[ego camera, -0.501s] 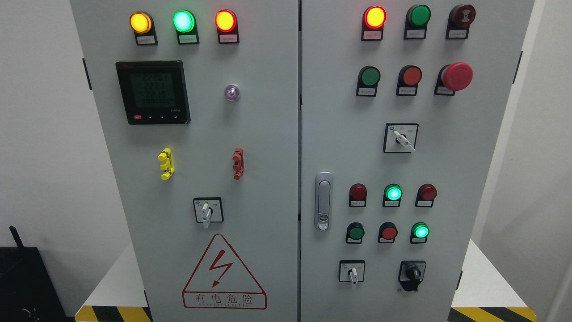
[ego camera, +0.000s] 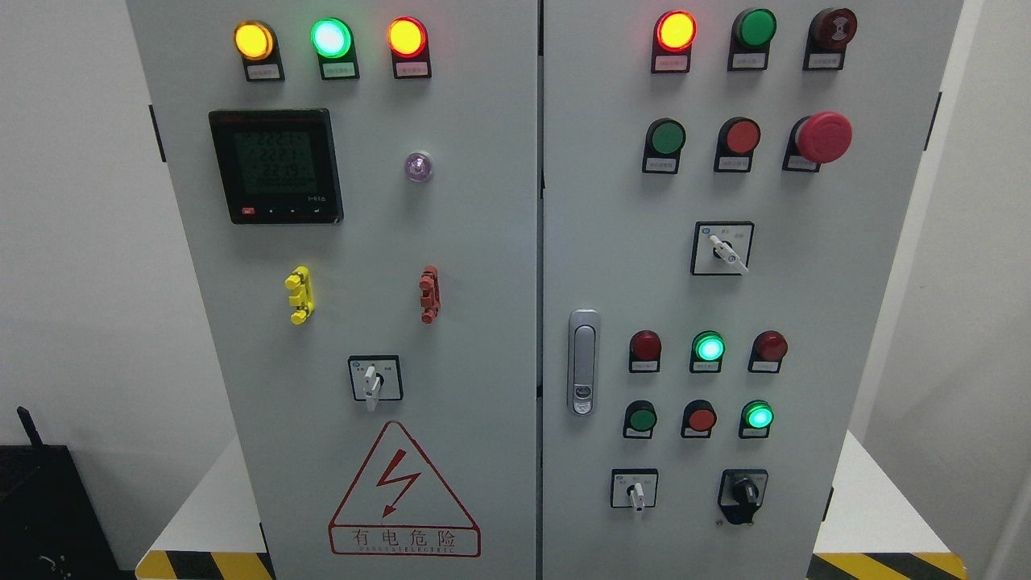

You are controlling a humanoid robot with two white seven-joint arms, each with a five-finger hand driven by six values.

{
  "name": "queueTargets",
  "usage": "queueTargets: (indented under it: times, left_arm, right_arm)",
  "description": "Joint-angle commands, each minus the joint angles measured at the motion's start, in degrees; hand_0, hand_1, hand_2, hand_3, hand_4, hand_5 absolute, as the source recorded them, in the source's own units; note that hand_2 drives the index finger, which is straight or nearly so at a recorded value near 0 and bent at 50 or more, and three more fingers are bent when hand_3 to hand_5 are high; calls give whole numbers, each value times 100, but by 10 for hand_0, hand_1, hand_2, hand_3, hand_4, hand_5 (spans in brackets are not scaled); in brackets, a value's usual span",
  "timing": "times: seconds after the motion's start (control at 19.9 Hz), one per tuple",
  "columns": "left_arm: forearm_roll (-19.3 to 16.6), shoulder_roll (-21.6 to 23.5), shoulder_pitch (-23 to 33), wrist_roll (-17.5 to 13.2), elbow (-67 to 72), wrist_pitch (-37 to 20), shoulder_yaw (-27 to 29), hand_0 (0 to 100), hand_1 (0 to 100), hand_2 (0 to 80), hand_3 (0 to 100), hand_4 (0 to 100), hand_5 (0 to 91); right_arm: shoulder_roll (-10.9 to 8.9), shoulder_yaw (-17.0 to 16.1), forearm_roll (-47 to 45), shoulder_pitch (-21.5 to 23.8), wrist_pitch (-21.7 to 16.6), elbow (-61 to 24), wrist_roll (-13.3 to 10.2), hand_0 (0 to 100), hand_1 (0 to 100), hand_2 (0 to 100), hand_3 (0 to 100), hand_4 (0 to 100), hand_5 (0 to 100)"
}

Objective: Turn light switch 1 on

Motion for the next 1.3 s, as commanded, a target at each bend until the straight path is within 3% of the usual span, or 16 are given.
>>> queueTargets:
  times: [0.0,0.1,0.4,0.6,0.75,0.8,0.85,0.9,0.95,1.05,1.1,1.15,1.25]
  left_arm:
    - [18,-62,883,2,-1754,197,-35,160,0,0,0,0,0]
    - [9,35,1323,2,-2932,540,-61,159,0,0,0,0,0]
    - [-123,474,2598,-41,-5903,568,-97,186,0,0,0,0,0]
    - [-123,685,3065,-112,-7451,489,35,212,17,0,0,0,0]
    - [-114,730,3145,-121,-8192,95,421,246,90,0,0,0,0]
    - [-114,730,3145,-112,-8350,-116,457,264,136,0,29,156,0]
    - [-123,730,3145,-68,-8499,-257,466,285,213,0,215,322,0]
    - [-123,730,3145,2,-8684,-319,466,297,259,0,264,396,77]
    - [-114,730,3145,168,-8825,-320,457,310,336,41,347,498,215]
    - [-97,712,3128,755,-8931,-337,414,321,414,121,427,609,366]
    - [-88,703,3110,993,-8975,-364,396,328,482,190,505,690,536]
    - [-88,695,3101,1109,-9054,-442,387,336,546,240,565,749,646]
    - [-79,668,3023,1119,-9142,-618,387,336,621,287,623,808,737]
  right_arm:
    - [0,0,0,1,-2,0,-3,307,0,0,0,0,0]
    - [0,0,0,1,-2,0,-3,308,0,0,0,0,0]
    - [0,0,0,-8,-2,0,-3,307,0,0,0,0,0]
    - [0,0,0,1,-2,0,-3,307,0,0,0,0,0]
    - [0,0,0,1,-2,0,-3,308,0,0,0,0,0]
    - [0,0,0,1,-2,0,-3,307,0,0,0,0,0]
    - [0,0,0,1,-2,0,-3,307,0,0,0,0,0]
    - [0,0,0,1,-2,0,-3,307,0,0,0,0,0]
    - [0,0,0,1,-2,0,-3,307,0,0,0,0,0]
    - [0,0,0,1,-2,0,-3,307,0,0,0,0,0]
    - [0,0,0,1,-2,0,-3,307,0,0,0,0,0]
    - [0,0,0,1,-2,0,-3,307,0,0,0,0,0]
    - [0,0,0,1,-2,0,-3,307,0,0,0,0,0]
